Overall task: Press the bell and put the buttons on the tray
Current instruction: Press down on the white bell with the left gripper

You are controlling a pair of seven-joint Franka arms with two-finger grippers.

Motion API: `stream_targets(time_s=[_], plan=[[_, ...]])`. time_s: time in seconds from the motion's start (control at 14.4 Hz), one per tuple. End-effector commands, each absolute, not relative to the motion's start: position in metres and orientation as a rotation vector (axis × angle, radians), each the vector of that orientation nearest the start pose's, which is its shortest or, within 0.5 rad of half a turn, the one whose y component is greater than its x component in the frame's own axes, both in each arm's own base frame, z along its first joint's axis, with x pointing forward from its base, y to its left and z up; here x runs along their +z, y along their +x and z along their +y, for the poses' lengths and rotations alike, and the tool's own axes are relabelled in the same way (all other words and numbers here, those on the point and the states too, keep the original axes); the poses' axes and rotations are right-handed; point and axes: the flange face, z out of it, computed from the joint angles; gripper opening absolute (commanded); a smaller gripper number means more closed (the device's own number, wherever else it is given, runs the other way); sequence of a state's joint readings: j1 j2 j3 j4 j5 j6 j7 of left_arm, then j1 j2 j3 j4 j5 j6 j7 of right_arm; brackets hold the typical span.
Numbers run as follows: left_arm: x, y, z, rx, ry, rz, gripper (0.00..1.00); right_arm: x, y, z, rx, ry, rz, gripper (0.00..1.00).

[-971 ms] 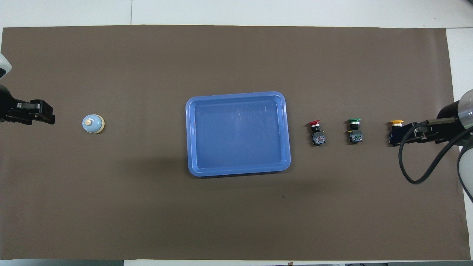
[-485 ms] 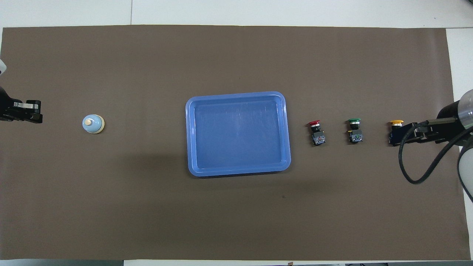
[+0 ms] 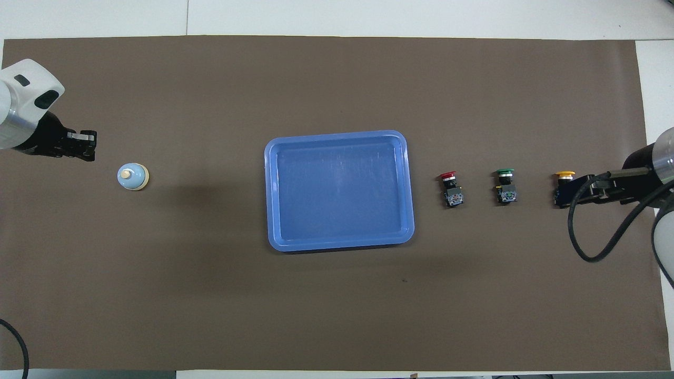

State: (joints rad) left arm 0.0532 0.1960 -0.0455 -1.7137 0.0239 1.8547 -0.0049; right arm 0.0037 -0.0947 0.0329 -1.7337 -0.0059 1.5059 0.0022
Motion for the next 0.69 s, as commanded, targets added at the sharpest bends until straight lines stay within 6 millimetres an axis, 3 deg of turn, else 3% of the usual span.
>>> stream_targets(time_s=[0.0,0.35,0.62], plan=[[0.441,0.607,0.022,0.036,-3.131,-0.029,0.0,0.595,0.514,0.017,0.225,-3.149,-0.074,1.0],[0.374,0.59,0.023,0.014,-3.133,-0.031,0.0,0.595,0.514,0.017,0.225,-3.15,-0.074,1.0],[0.361,0.585,0.024,0.019,-3.133,-0.032,0.0,0.595,0.514,0.017,0.225,-3.15,-0.074,1.0]])
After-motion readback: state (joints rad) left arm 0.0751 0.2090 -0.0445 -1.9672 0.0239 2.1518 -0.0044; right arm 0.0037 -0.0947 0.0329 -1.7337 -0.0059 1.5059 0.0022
